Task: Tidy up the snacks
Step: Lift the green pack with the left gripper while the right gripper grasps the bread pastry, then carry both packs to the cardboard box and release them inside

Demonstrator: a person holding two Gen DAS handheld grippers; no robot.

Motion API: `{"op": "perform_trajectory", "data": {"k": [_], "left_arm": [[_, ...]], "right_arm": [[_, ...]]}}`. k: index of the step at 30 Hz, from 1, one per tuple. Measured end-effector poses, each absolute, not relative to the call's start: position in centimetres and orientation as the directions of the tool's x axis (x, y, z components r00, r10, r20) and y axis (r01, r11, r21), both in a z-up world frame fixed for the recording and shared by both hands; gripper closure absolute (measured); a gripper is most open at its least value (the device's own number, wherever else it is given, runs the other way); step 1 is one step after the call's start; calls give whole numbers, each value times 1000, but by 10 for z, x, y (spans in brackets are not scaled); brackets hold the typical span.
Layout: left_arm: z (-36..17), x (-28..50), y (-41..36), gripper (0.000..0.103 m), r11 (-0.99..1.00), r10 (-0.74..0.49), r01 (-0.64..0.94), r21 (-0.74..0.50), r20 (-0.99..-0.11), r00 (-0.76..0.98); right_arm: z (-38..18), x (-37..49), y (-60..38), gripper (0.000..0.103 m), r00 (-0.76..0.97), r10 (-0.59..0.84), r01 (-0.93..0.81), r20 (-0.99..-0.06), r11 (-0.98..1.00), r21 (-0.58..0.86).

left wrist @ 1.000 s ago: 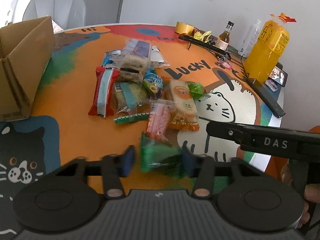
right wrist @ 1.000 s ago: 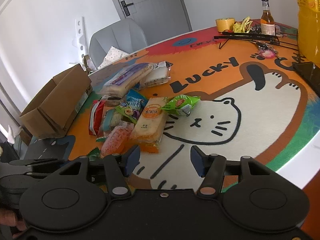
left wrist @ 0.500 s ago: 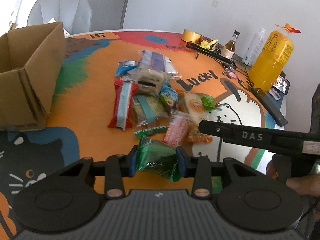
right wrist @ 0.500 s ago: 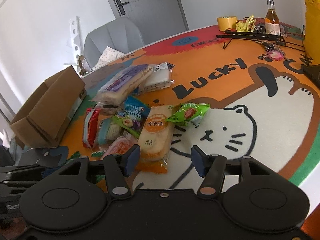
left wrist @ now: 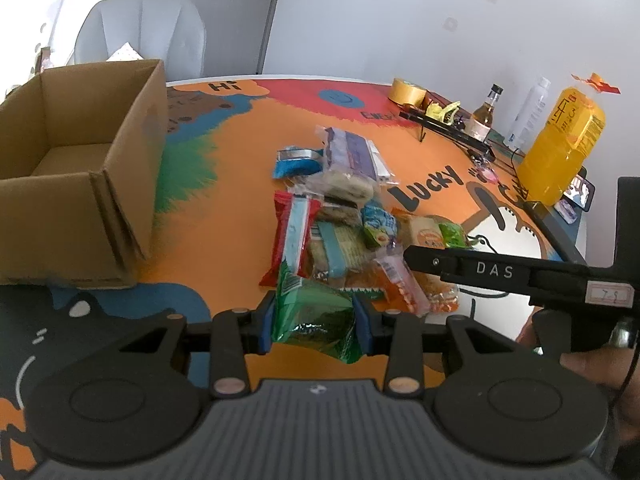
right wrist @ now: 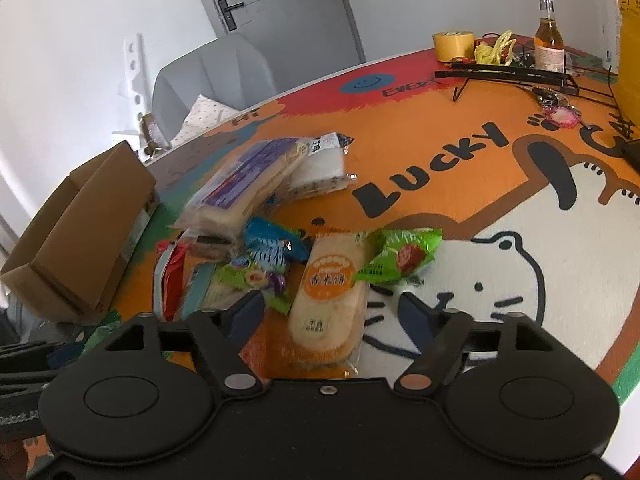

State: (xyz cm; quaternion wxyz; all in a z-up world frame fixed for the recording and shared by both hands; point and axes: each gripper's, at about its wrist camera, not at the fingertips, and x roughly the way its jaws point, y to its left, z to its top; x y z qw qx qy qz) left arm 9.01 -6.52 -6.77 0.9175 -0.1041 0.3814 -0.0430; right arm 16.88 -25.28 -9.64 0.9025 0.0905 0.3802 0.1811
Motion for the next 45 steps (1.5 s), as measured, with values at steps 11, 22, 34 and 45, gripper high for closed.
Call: {"op": "perform_trajectory", "data": {"k": [11,22,34,45], "left_arm": [[-65,96,-57,65,973,-149,-18,-229,-690,709],[-55,91,-52,65,971,-158,-7,-238,-667,728],[-18,90,-40,65,976,-157,27,-218,-607,779],[0,85,-16,65,978,-126,2,-210,-580,805]], "right_arm": [[-98,159,-251,69,680,312,-278,-663,947,161],[-82,146,-260,70,677,393,-305,-622,919,249],[-48,144,-241,70,711,424,-329,-561,906,267],[-30,144,-212,70,706,460,-380,-538,888,259]]}}
